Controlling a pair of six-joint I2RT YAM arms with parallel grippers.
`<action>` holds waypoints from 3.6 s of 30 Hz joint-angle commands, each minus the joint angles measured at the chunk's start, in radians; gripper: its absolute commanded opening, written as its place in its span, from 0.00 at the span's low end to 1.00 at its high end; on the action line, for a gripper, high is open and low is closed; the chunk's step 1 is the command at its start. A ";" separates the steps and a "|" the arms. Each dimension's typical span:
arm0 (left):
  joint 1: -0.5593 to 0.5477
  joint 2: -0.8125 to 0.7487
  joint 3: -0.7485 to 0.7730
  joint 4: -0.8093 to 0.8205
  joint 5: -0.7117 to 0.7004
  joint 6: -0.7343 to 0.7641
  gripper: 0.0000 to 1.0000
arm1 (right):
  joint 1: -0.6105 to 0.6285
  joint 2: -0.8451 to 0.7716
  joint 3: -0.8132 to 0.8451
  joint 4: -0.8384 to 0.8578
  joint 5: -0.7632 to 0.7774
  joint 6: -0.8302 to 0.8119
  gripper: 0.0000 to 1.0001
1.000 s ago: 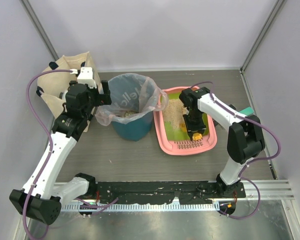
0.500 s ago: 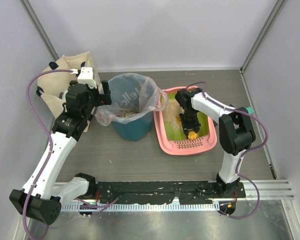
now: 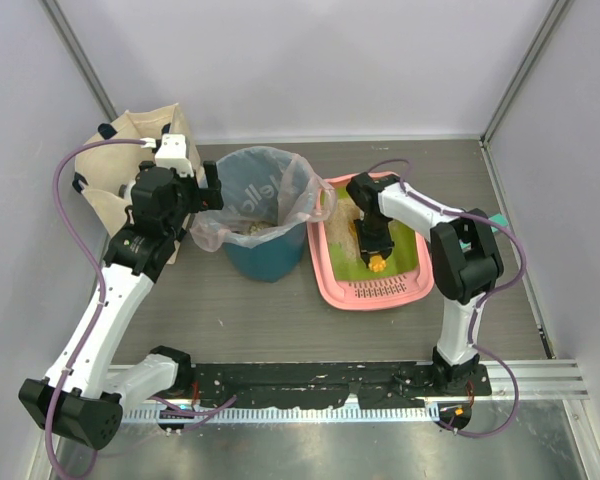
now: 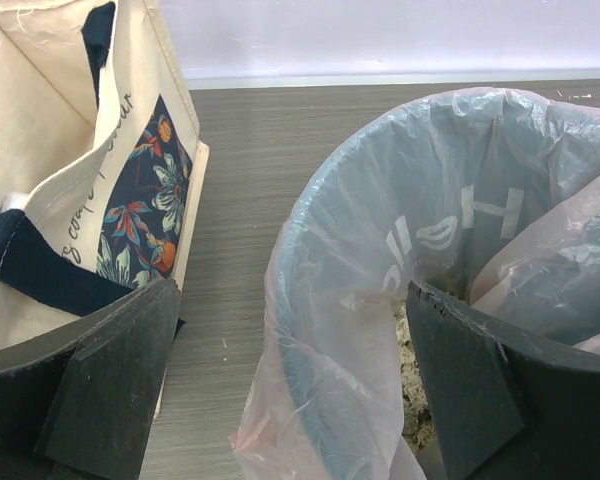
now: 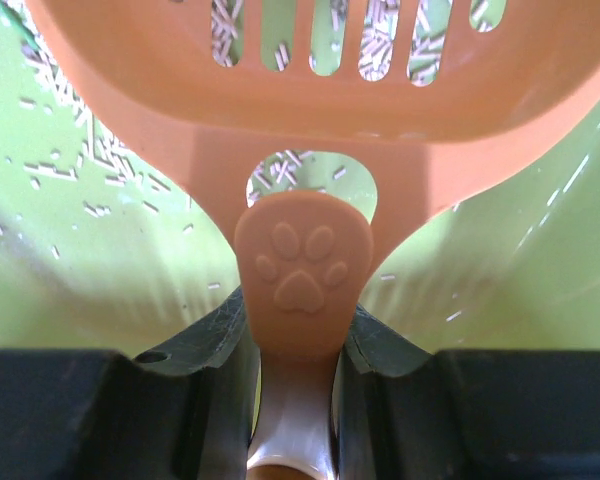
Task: Clean the litter box
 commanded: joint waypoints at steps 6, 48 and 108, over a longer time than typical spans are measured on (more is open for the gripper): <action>-0.006 -0.021 0.012 0.036 0.011 0.014 1.00 | -0.007 0.014 0.005 0.112 0.049 0.040 0.01; -0.023 -0.026 0.008 0.040 0.022 0.010 1.00 | -0.007 -0.059 -0.276 0.618 0.216 -0.021 0.01; -0.025 -0.056 -0.038 0.098 0.068 0.001 1.00 | -0.004 -0.706 -0.736 0.971 0.098 -0.101 0.01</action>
